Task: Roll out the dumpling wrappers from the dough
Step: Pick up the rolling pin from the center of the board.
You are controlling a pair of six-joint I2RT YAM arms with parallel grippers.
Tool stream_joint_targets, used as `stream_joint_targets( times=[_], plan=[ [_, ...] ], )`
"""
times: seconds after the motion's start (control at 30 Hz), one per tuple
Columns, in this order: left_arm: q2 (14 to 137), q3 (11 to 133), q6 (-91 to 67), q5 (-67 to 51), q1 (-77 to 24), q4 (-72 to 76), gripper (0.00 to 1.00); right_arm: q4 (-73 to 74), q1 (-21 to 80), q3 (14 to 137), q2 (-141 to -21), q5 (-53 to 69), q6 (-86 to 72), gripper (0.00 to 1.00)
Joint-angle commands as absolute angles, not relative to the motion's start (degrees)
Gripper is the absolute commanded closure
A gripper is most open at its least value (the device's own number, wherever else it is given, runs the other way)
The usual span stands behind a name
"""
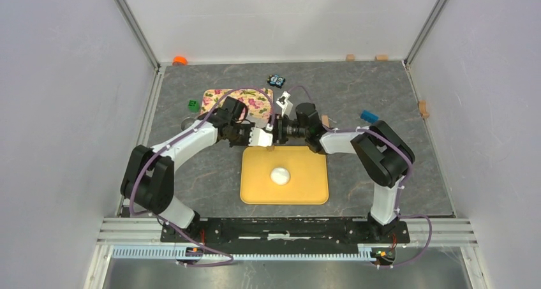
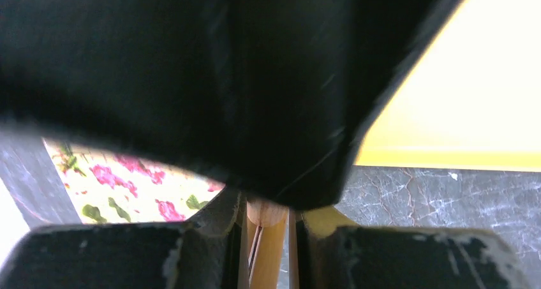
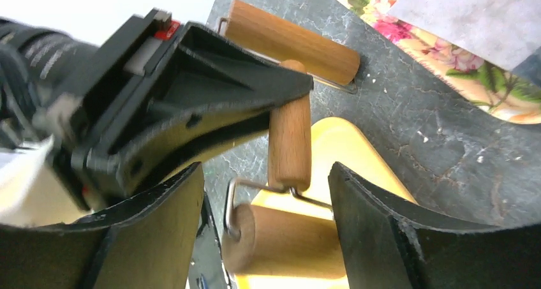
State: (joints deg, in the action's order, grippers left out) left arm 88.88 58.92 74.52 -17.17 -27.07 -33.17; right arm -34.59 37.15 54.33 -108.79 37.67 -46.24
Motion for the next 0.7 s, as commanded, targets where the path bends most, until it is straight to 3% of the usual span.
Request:
stream_joint_targets(
  times=[0.0,0.27,0.43,0.67],
  plan=[
    [88.79,61.69,61.63,-21.39,-22.59,-28.52,0.98,-36.31,34.5,54.56,-102.59,40.96,-39.03,0.22],
    [89.15,62.05,56.68,-31.68,-18.95,-31.01,0.98,-40.5,31.78,44.96,-89.11,34.72,-10.83,0.16],
    [88.17,61.46,56.46,-34.28,-18.64,-31.02,0.98,-45.92,34.76,38.42,-88.45,37.56,8.62,0.13],
    [87.77,60.83,57.49,-35.52,-18.48,-31.0,0.98,-58.04,37.69,41.44,-97.15,40.91,6.14,0.12]
  ],
)
